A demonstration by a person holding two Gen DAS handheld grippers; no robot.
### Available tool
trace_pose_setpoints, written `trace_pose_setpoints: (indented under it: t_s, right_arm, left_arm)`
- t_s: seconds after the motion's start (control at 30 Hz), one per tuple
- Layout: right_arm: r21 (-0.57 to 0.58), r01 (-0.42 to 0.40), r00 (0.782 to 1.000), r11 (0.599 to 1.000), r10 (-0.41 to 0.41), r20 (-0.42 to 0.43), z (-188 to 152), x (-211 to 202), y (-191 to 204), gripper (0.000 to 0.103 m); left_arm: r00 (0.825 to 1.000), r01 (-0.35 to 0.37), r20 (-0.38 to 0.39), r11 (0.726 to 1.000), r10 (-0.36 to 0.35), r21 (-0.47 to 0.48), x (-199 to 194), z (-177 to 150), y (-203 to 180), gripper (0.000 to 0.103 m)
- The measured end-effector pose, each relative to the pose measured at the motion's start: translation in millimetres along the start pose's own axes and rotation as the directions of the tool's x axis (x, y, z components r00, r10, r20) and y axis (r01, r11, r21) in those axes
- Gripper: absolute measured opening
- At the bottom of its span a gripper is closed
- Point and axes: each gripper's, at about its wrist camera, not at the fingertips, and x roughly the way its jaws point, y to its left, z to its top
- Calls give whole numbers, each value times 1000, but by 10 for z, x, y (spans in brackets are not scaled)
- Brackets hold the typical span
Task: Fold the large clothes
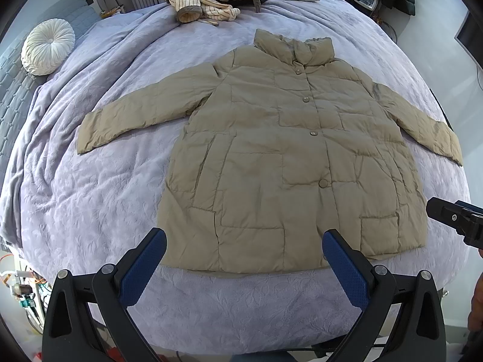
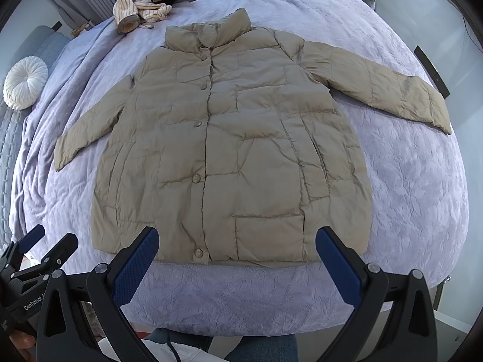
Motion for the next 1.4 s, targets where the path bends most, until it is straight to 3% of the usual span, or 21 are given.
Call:
trace_pose_setpoints:
  t_s: [1.13,1.4]
  right_arm:
    - [-2,-2,1000,1000,2,0,-15,2,58,103]
    - [-23,24,999,999,-24,-21,-70,88,192,103]
  left_arm:
    - [999,-2,38,1000,2,-6,-19,-35,-16,103]
    - [1000,20,-1,999,-20,-30,78,-88,84,103]
